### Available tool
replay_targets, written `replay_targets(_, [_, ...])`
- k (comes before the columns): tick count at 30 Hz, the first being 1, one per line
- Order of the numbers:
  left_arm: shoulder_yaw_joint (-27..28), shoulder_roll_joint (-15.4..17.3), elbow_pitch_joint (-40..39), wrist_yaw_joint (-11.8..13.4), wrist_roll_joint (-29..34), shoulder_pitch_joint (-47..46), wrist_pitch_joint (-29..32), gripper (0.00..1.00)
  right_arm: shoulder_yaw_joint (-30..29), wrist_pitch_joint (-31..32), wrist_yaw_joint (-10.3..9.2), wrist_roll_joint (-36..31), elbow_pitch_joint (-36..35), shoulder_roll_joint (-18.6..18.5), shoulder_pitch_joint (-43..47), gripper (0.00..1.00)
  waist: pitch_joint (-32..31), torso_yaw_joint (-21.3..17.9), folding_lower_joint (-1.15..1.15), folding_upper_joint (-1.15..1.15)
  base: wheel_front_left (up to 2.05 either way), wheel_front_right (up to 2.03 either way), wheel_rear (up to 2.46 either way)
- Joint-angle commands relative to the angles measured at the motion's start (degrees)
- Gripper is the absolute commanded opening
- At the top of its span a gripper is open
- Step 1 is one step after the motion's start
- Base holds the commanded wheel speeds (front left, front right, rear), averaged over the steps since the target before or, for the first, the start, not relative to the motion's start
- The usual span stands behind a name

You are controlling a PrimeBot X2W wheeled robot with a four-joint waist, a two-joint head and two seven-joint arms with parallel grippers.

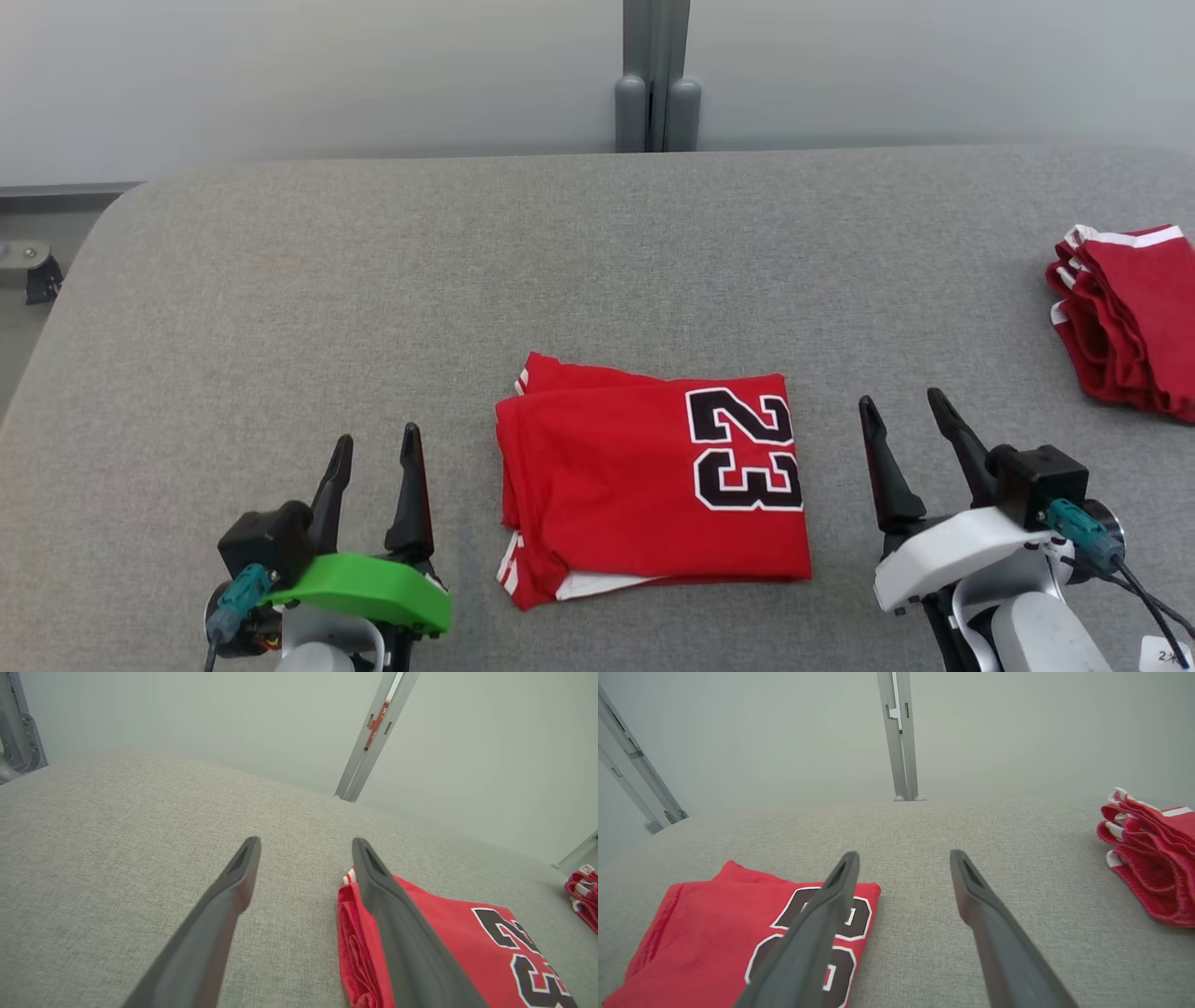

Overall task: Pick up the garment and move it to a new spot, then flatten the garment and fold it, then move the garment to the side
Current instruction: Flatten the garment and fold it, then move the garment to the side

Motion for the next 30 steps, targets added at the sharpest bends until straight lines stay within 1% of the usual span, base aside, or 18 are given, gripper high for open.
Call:
replay_targets(1, [0.57,-0.03,-0.34,-0.2,0.87,1.26,-0.17,1.0,-0.04,0.04,0.02,0.33,-0.84,0.19,1.17,1.0,-1.23,-0.85,0.0,0.0,0.0,0.0,0.0])
replay_targets(11, [1.58,-0.32,-2.7,0.22,3.01,5.05,-0.17,1.0,-1.34,0.01,0.02,2.38,-3.1,0.34,3.63,1.0,-2.5,-1.28,0.0,0.0,0.0,0.0,0.0])
replay_targets(30, [1.99,-0.55,-2.68,0.02,4.06,4.11,-0.17,1.0,-1.63,-0.24,0.02,1.92,-2.55,0.36,2.78,1.0,-1.6,-1.22,0.0,0.0,0.0,0.0,0.0])
